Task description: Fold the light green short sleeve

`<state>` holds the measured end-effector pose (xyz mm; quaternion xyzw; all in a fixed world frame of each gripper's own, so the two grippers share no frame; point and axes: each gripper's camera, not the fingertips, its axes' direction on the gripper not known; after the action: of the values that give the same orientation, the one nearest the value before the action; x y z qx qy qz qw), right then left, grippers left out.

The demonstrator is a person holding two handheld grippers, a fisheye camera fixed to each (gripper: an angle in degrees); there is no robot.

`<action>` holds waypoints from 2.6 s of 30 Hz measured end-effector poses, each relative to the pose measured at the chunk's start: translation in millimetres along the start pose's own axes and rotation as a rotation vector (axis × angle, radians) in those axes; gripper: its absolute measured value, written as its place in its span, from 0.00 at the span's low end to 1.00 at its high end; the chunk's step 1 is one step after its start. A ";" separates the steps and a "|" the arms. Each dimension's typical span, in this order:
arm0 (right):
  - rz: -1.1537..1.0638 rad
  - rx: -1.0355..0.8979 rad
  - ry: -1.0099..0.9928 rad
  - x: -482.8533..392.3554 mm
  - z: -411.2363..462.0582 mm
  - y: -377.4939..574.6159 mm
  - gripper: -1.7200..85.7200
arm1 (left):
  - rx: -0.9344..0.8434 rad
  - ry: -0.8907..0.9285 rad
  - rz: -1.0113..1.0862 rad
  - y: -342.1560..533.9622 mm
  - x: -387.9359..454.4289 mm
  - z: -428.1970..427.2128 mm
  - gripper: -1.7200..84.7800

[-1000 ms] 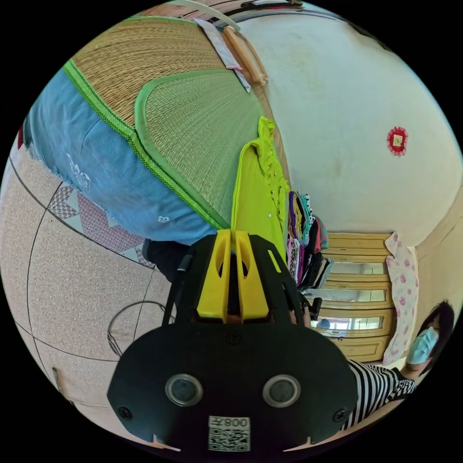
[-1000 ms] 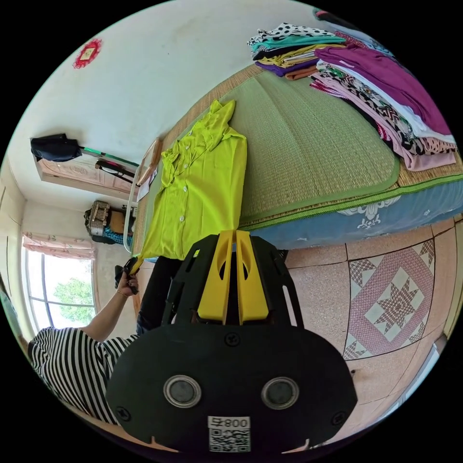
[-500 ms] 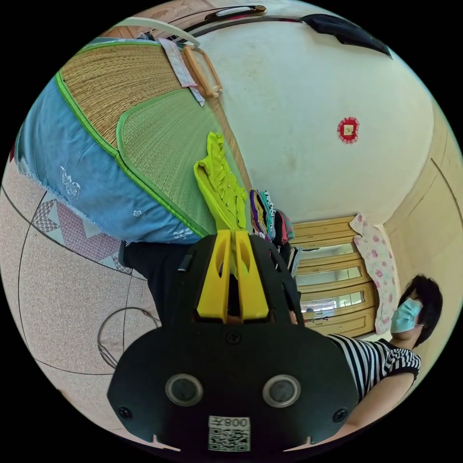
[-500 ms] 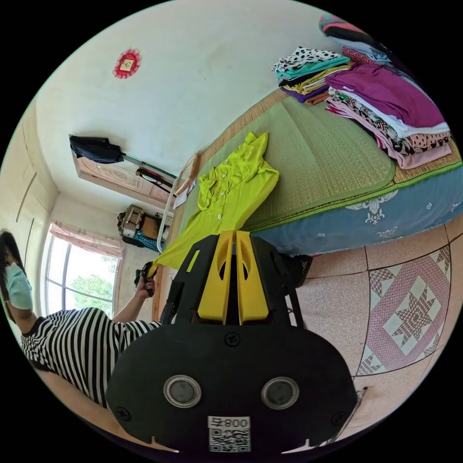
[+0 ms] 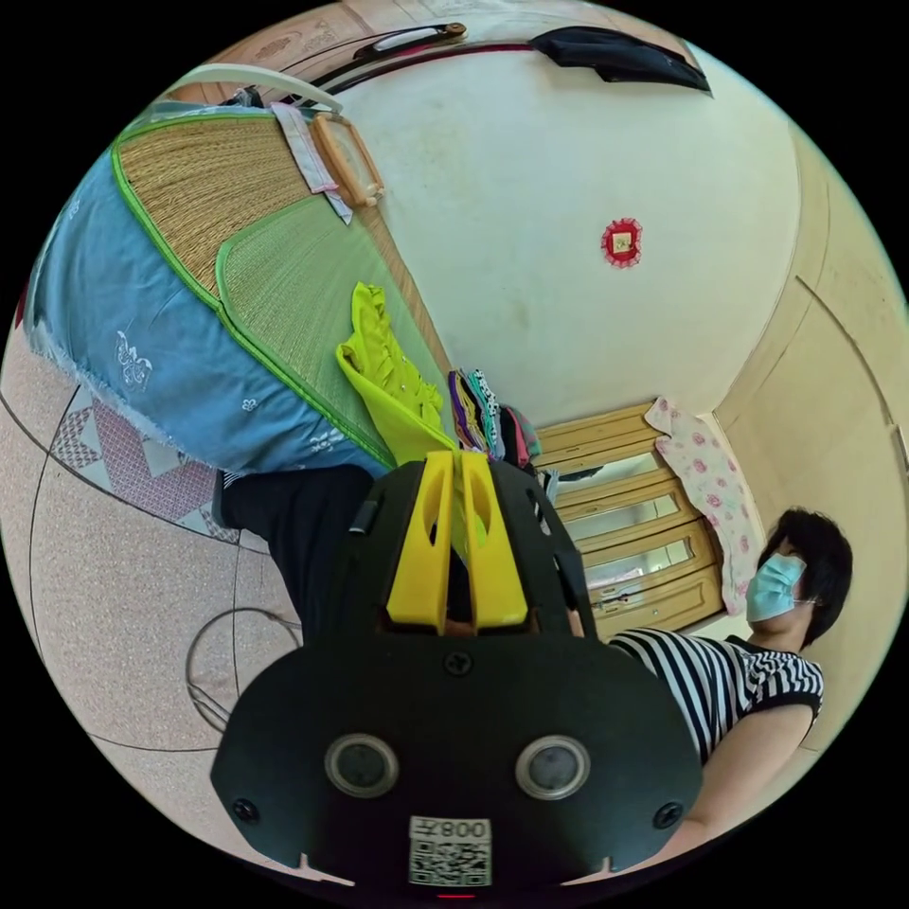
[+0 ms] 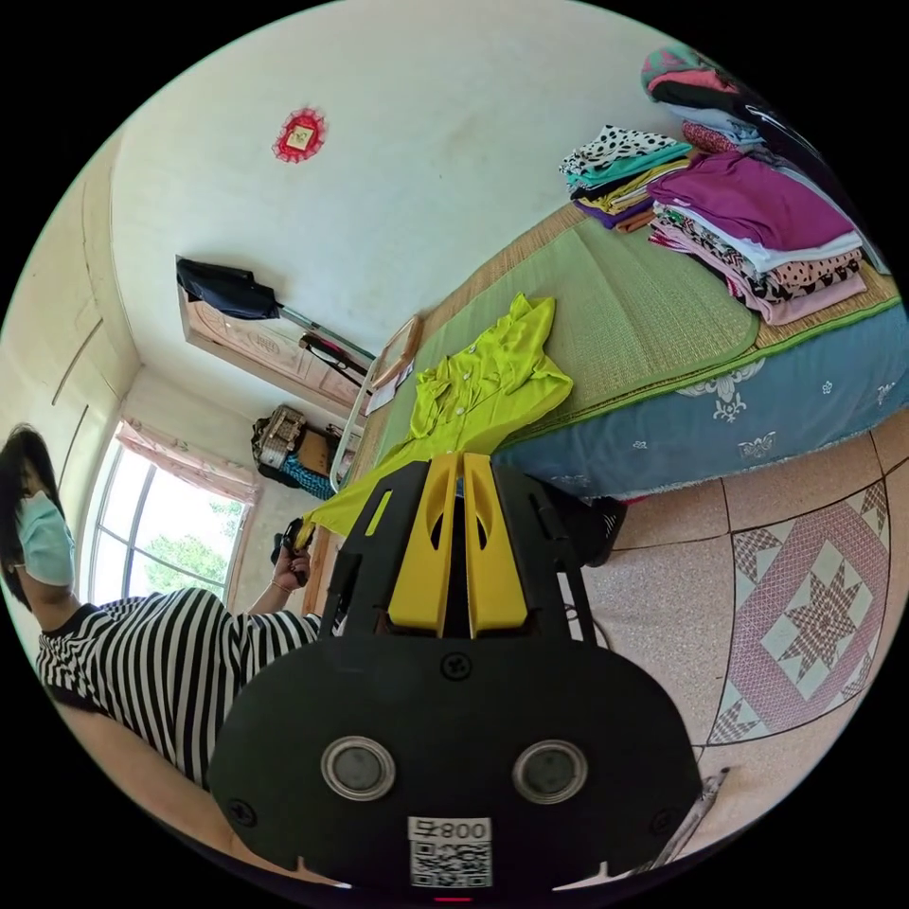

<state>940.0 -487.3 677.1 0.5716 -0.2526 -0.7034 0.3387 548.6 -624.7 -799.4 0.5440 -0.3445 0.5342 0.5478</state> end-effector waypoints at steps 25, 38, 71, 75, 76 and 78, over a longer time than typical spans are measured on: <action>-0.019 0.080 -0.026 9.4 -47.9 47.2 0.03 | 0.016 0.067 0.064 26.2 16.5 -24.2 0.03; -0.007 0.070 -0.024 19.5 -50.3 35.4 0.03 | -0.010 0.074 0.073 -2.5 30.2 -14.2 0.03; 0.043 0.037 -0.024 96.2 122.0 -255.5 0.03 | 0.022 0.042 0.014 -307.5 25.3 148.0 0.03; 0.061 0.021 -0.018 111.1 157.4 -308.4 0.03 | 0.028 0.030 0.005 -350.6 22.3 172.7 0.03; 0.063 0.019 -0.018 113.3 162.3 -315.7 0.03 | 0.027 0.024 0.002 -365.0 20.8 181.0 0.03; 0.071 0.004 -0.011 123.0 184.1 -345.8 0.03 | 0.024 0.011 -0.008 -385.2 17.1 192.8 0.03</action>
<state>681.1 -364.9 382.7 0.5590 -0.2763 -0.6936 0.3608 960.9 -744.3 -837.9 0.5489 -0.3329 0.5392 0.5451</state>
